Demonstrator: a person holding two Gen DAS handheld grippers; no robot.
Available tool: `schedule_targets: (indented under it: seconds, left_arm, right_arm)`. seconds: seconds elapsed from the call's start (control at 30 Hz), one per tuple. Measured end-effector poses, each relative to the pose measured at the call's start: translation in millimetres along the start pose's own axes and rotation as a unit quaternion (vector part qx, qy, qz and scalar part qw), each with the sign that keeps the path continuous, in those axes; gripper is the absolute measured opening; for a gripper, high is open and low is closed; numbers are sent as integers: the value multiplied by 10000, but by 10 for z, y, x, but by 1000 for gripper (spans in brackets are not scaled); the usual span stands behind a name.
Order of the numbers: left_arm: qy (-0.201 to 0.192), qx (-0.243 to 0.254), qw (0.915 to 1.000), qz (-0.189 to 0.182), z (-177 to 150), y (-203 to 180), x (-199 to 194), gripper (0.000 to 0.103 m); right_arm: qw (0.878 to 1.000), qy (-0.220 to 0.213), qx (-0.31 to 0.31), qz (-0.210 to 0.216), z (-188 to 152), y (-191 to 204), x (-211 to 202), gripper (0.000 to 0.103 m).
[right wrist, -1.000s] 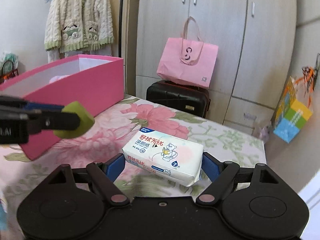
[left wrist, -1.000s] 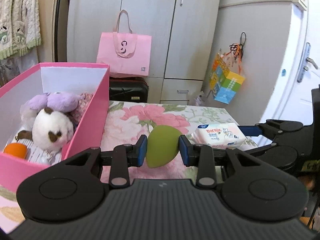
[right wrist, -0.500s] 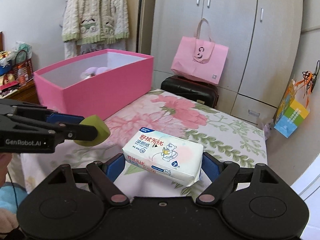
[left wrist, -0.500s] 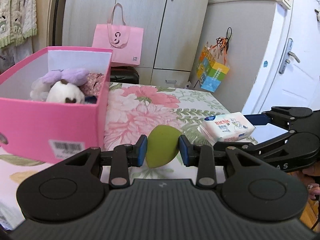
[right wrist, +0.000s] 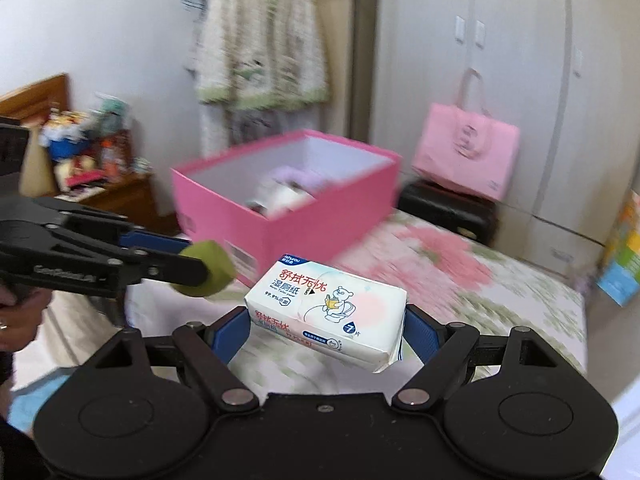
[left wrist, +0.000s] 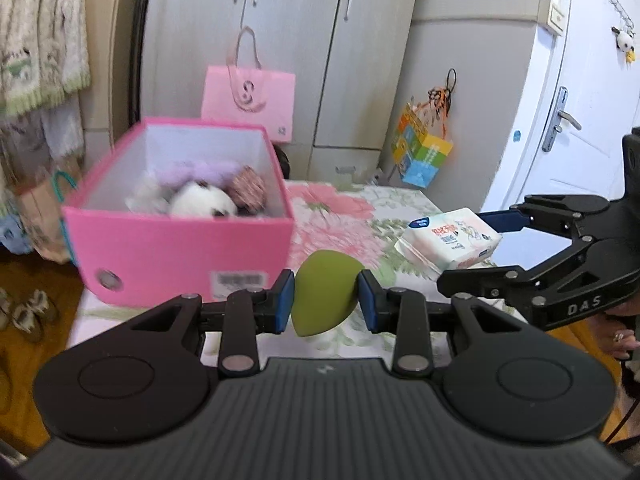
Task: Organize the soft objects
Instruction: 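Carry the green sponge in the left gripper over the box while the right gripper carries the wipes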
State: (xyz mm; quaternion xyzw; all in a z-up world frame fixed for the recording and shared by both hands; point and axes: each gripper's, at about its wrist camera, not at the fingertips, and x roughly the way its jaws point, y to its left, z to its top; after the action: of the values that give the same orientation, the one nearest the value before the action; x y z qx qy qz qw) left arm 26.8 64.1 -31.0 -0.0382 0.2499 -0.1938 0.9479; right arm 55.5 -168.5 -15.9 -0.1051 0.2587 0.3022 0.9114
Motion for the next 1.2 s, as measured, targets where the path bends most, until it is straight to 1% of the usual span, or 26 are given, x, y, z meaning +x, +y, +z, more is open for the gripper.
schedule_targets:
  seconds: [0.13, 0.3, 0.37, 0.5, 0.63, 0.77, 0.83, 0.87, 0.97, 1.13, 1.2]
  left_arm:
    - [-165, 103, 9998, 85, 161, 138, -158, 33]
    - [-414, 115, 9989, 169, 368, 340, -139, 33]
    - [-453, 7, 9988, 177, 452, 411, -97, 33]
    - [-721, -144, 9973, 55, 649, 544, -7, 33]
    - [-863, -218, 9960, 124, 801, 694, 167, 33]
    - [-804, -312, 9957, 341, 911, 910, 429, 33]
    - [-711, -375, 9955, 498, 952, 1038, 579, 33]
    - [-649, -443, 9956, 511, 964, 1107, 653, 33]
    - [-480, -564, 9956, 582, 950, 1263, 826, 34]
    - [-231, -612, 9930, 987, 931, 1457, 1125, 34]
    - [-143, -657, 9920, 1071, 921, 1517, 1203, 34]
  right_arm:
    - [9993, -248, -225, 185, 239, 171, 59, 86]
    - [9979, -551, -219, 275, 496, 245, 273, 86]
    - [9975, -627, -201, 267, 576, 230, 373, 86]
    - [9973, -693, -172, 165, 745, 150, 603, 86]
    - [9975, -677, -63, 172, 932, 1, 856, 86]
    - [9977, -671, -17, 136, 1091, -145, 1144, 86]
    - [9979, -629, -11, 139, 1160, -205, 1331, 86]
    - [9981, -599, -2, 115, 1180, -233, 1423, 86]
    - [9991, -381, 77, 138, 1233, -331, 1736, 86]
    - [9994, -143, 249, 213, 1338, -461, 2162, 86]
    - [9993, -24, 229, 291, 1356, -477, 2297, 86]
